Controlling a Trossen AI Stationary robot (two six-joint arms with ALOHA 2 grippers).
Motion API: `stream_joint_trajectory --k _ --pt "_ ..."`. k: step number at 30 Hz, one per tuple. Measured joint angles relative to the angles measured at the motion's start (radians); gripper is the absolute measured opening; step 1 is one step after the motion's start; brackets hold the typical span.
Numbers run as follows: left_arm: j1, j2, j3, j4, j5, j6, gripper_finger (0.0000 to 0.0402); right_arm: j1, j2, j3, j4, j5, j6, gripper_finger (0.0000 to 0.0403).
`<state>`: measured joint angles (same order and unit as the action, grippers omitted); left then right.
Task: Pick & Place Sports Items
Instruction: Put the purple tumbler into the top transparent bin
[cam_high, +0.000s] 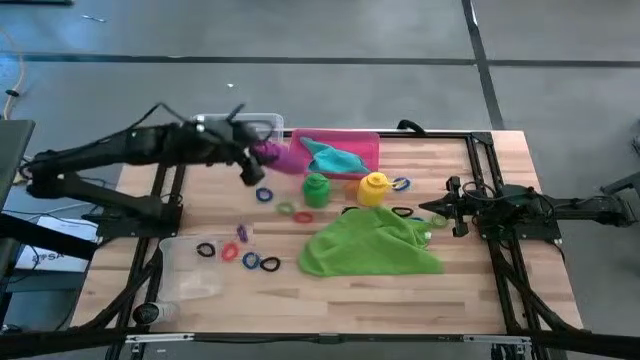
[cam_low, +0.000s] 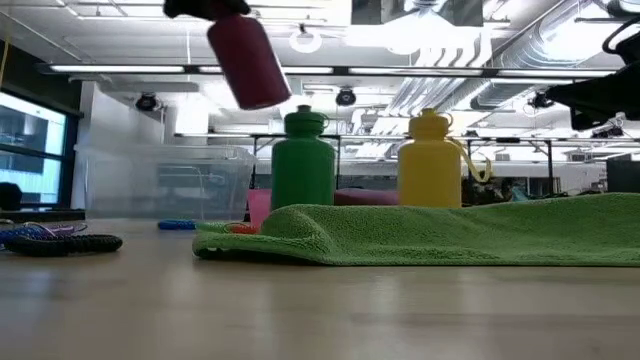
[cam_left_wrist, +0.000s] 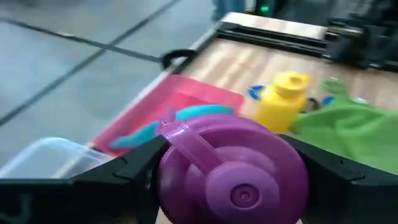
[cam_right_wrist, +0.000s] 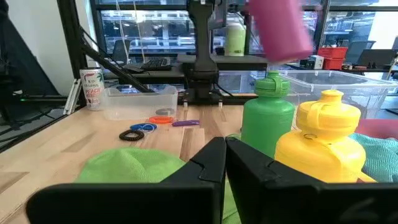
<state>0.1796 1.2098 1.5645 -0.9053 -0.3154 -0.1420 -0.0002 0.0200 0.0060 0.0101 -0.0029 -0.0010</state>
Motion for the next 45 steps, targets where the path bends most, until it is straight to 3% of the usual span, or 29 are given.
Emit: stream_joint_trajectory --k 6,15,24,30,40,45 --pt "0.151 0.043 0.078 -0.036 0.001 0.001 0.0204 0.0 0.0 0.0 0.0 0.0 0.0 0.0" --pt "0.349 0.044 0.078 -0.135 0.003 -0.022 0.0204 0.0 0.0 0.0 0.0 0.0 0.0 0.0" --pt "0.487 0.043 0.061 -0.275 0.003 -0.146 0.0204 0.0 0.0 0.0 0.0 0.0 0.0 0.0" --pt "0.554 0.01 -0.05 -0.258 0.003 -0.178 0.0204 0.0 0.0 0.0 0.0 0.0 0.0 0.0" --pt "0.604 -0.092 -0.362 -0.025 -0.008 -0.252 0.0204 0.0 0.0 0.0 0.0 0.0 0.0 0.0" --pt "0.622 -0.098 -0.457 0.039 -0.061 -0.279 0.0204 0.0 0.0 0.0 0.0 0.0 0.0 0.0"
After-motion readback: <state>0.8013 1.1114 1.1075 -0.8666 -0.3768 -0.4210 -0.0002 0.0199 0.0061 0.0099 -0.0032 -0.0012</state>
